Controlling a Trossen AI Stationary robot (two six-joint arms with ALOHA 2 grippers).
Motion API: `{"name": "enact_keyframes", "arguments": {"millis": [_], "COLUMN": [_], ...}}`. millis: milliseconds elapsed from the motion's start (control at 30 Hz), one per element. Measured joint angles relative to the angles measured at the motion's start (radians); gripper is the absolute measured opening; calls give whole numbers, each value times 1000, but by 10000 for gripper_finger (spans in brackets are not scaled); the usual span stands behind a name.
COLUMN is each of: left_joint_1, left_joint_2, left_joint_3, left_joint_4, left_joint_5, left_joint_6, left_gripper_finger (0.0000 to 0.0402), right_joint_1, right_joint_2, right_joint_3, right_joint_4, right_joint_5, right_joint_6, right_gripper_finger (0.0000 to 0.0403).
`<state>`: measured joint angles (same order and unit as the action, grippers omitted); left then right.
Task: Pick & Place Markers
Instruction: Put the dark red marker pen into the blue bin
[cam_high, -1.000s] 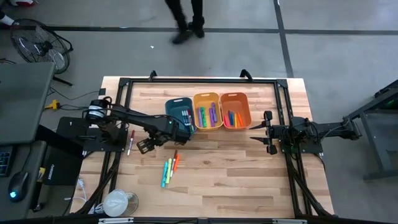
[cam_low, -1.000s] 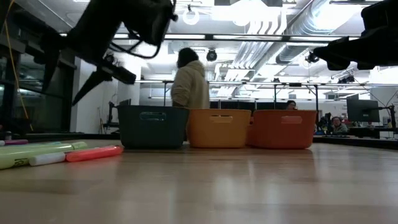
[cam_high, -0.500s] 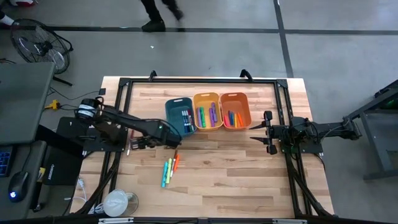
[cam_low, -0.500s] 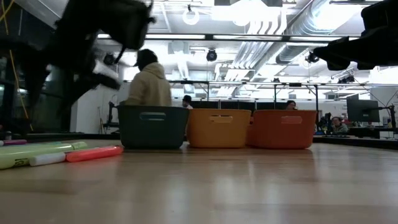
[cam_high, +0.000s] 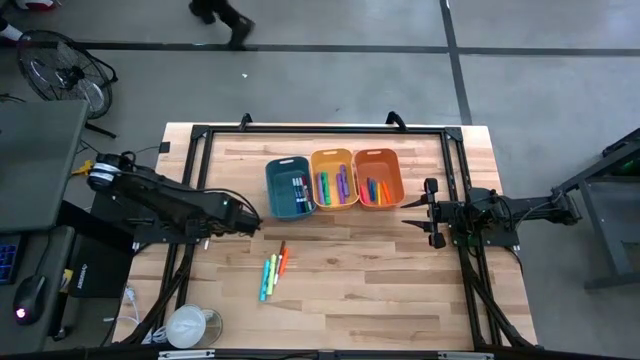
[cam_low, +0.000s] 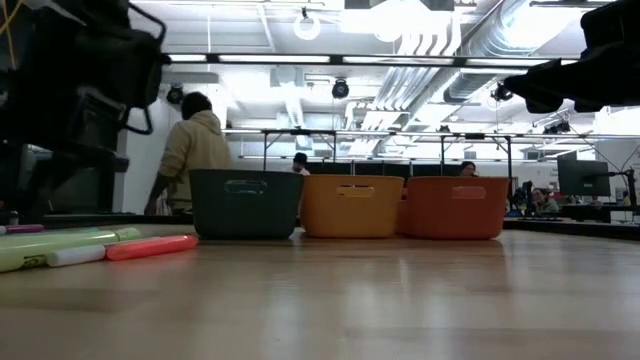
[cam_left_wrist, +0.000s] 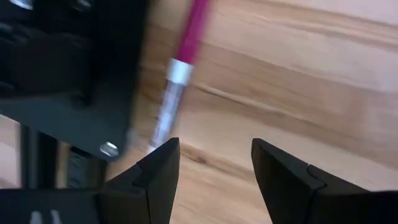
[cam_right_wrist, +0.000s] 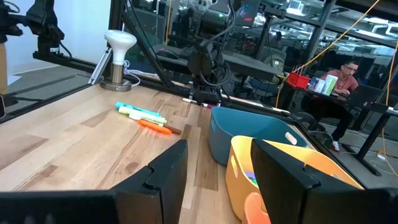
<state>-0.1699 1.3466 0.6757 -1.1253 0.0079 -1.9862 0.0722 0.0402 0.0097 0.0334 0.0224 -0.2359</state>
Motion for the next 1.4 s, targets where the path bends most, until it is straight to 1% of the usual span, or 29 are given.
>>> {"name": "enact_keyframes", "arguments": {"millis": [67, 300, 367, 433, 600, 767, 867, 933, 1000, 1067, 1200, 1333, 1400], "left_joint_1": [0, 0, 4, 10, 41, 88, 113, 133, 147, 163, 186, 240, 264], "left_joint_2": [-15, -28, -29, -30, -41, -46, -84, -96, -106, -116, -115, -115, -115], "left_joint_3": [-28, -55, -64, -77, -121, -126, -129, -131, -131, -131, -130, -130, -130], "left_joint_4": [8, 50, 60, 88, 194, 201, 186, 168, 174, 175, 249, 348, 387], "left_joint_5": [-8, -55, -67, -58, -52, -38, -43, -77, -85, -77, -54, -22, -54], "left_joint_6": [-2, 20, -45, -107, -165, -204, -240, -298, -359, -424, -567, -593, -570], "left_gripper_finger": [195, 195, 195, 195, 195, 195, 195, 195, 195, 195, 195, 195, 195], "right_joint_1": [0, 0, 0, 0, 0, 0, 0, 0, 0, 0, 0, 0, 0], "right_joint_2": [-1, -1, -1, -1, -1, -1, -1, -1, -1, -1, -1, -1, -1], "right_joint_3": [0, 0, 0, 0, 0, 0, 0, 0, 0, 0, 0, 0, 0], "right_joint_4": [0, 0, 0, 0, 0, 0, 0, 0, 0, 0, 0, 0, 0], "right_joint_5": [0, 0, 0, 0, 0, 0, 0, 0, 0, 0, 0, 0, 0], "right_joint_6": [0, 0, 0, 0, 0, 0, 0, 0, 0, 0, 0, 0, 0], "right_gripper_finger": [167, 167, 167, 167, 167, 167, 167, 167, 167, 167, 167, 167, 167]}}
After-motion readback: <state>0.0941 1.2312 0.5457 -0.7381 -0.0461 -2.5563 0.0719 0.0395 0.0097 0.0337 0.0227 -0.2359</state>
